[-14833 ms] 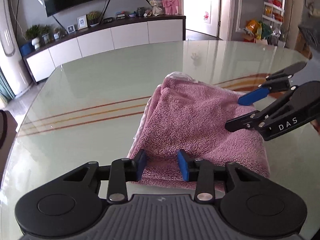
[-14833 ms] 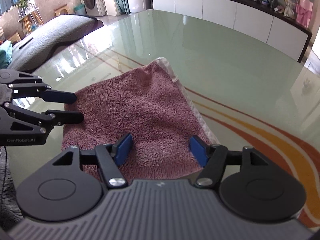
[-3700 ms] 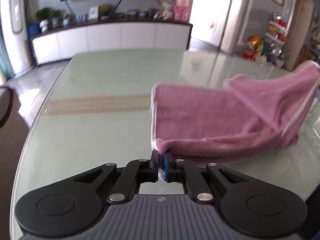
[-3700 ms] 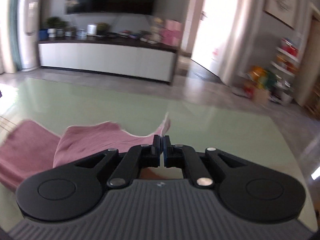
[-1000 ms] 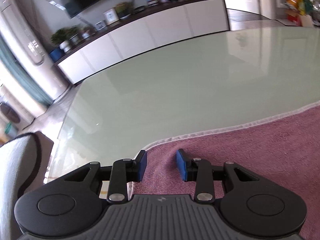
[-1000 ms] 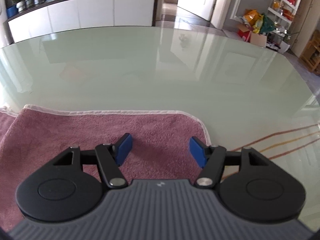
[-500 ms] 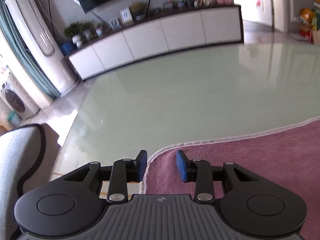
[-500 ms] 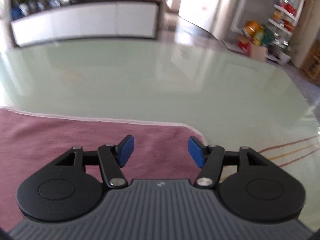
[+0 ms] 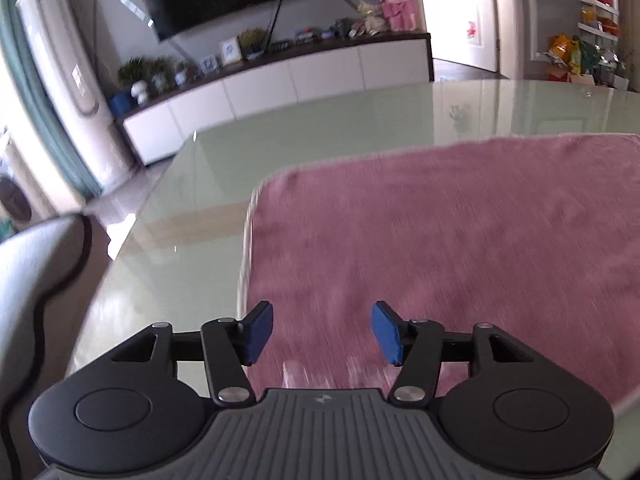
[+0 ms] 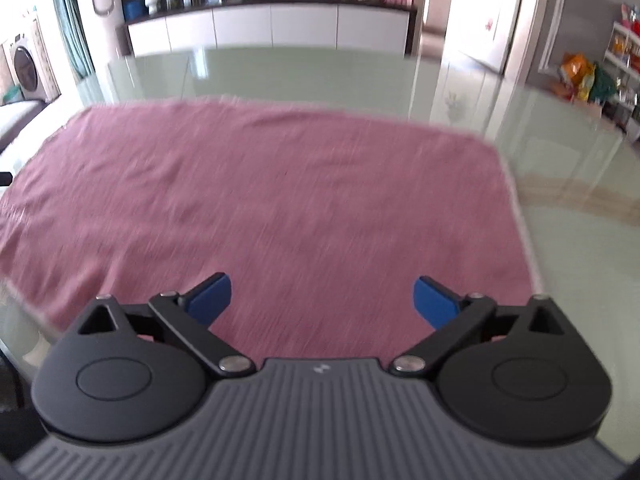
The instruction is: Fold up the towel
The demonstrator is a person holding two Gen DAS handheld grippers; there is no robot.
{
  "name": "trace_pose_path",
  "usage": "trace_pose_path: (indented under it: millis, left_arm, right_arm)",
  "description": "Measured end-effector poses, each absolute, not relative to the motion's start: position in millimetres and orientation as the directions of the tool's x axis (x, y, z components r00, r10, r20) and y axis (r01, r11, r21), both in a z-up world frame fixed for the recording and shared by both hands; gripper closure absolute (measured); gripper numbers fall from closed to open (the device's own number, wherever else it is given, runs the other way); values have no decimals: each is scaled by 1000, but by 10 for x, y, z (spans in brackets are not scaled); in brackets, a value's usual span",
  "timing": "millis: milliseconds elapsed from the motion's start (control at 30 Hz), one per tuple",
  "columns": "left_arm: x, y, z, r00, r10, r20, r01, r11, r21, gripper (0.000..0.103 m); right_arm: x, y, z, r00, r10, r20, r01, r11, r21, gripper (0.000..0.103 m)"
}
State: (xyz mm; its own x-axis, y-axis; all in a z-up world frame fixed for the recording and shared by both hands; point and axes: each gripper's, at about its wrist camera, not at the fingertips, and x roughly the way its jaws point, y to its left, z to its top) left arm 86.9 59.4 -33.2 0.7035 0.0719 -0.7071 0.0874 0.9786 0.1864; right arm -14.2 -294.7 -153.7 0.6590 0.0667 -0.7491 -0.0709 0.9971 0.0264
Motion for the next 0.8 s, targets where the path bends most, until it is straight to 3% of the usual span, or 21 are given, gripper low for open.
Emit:
trace_pose_path:
  millis: [67, 200, 400, 800]
  left_arm:
    - [750, 688, -440, 680, 61, -731, 51, 990, 129, 40]
    - [657, 847, -626, 634, 49, -772, 13, 997, 74, 40]
    - [633, 1081, -703, 624, 27, -781, -26, 1000, 14, 31]
    - [697, 1317, -688, 602, 58, -796, -69, 997, 21, 24]
  right_arm:
    - [-268, -2878, -1539, 667, 17, -745, -56, 998, -27, 1]
    - [-308, -2892, -1533, 652, 70, -755, -75, 997, 27, 0]
    - [-128, -2935, -1712, 534, 57, -844, -100, 995, 4, 0]
    - [-204, -3129, -1728, 548, 39, -836, -45, 999, 17, 0]
